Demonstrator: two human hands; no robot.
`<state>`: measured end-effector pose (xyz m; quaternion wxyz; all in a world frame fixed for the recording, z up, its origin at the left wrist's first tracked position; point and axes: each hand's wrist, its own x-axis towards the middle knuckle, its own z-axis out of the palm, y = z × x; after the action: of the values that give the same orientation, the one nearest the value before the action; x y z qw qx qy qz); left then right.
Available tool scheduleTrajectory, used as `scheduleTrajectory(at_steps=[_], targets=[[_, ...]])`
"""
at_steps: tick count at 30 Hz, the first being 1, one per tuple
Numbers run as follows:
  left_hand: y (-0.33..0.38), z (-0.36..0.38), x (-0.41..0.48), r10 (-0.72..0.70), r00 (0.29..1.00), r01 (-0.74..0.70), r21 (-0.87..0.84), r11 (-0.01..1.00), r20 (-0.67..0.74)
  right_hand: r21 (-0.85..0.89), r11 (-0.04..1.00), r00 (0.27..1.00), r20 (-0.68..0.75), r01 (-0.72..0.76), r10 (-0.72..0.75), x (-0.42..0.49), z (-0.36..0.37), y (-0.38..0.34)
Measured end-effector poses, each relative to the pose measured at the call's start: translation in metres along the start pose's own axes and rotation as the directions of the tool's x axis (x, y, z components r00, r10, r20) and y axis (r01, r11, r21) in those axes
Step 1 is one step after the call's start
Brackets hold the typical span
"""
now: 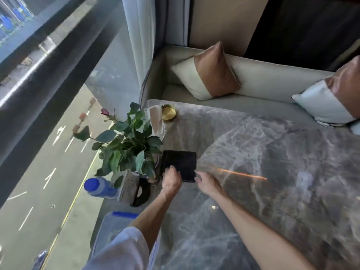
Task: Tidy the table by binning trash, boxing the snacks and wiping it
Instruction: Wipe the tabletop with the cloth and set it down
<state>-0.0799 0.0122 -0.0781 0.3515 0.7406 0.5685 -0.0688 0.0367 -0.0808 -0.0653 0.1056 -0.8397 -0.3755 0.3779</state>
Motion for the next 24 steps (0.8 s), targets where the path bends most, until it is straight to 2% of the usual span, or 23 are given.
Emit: scheduleTrajectory(at_steps=[4,7,10,13,15,17,18,20,22,24], targets=[[0.008,0.011,0.032,-0.261,0.96,0.276,-0.181,0.944,0.106,0.004,0.999,0.994,0.1,0.039,-0.039,0.035,0.016,-0.016],[0.009,0.021,0.041,-0.402,0.909,0.415,-0.164,0.895,0.108,-0.06,0.996,0.979,0.198,0.06,-0.047,0.047,0.03,-0.018],[0.007,0.028,0.046,-0.477,0.879,0.471,-0.167,0.866,0.003,-0.057,0.997,0.976,0.215,0.055,-0.042,0.049,0.043,-0.011],[0.009,0.028,0.049,-0.517,0.856,0.507,-0.253,0.824,0.033,0.082,0.996,0.983,0.178,0.039,-0.053,0.046,0.051,0.001],[0.01,0.024,0.049,-0.5,0.864,0.493,-0.305,0.815,0.06,0.188,0.982,0.983,0.178,0.013,-0.047,0.045,0.052,0.004],[0.01,0.022,0.046,-0.431,0.902,0.413,-0.34,0.845,0.024,0.336,0.94,0.983,0.182,-0.065,0.003,0.045,0.044,-0.002],[0.011,0.02,0.041,-0.366,0.93,0.34,-0.339,0.877,-0.014,0.45,0.884,0.979,0.201,-0.13,0.042,0.044,0.037,-0.009],[0.016,0.019,0.03,-0.202,0.974,0.158,-0.326,0.932,-0.107,0.685,0.677,0.958,0.264,-0.268,0.113,0.043,0.02,-0.023],[0.027,0.018,0.017,-0.009,0.984,-0.042,-0.282,0.959,-0.177,0.841,0.394,0.927,0.362,-0.372,0.103,0.041,0.004,-0.029],[0.045,0.02,0.003,0.187,0.962,-0.222,-0.17,0.96,-0.197,0.914,0.094,0.918,0.395,-0.394,0.0,0.039,-0.015,-0.022]])
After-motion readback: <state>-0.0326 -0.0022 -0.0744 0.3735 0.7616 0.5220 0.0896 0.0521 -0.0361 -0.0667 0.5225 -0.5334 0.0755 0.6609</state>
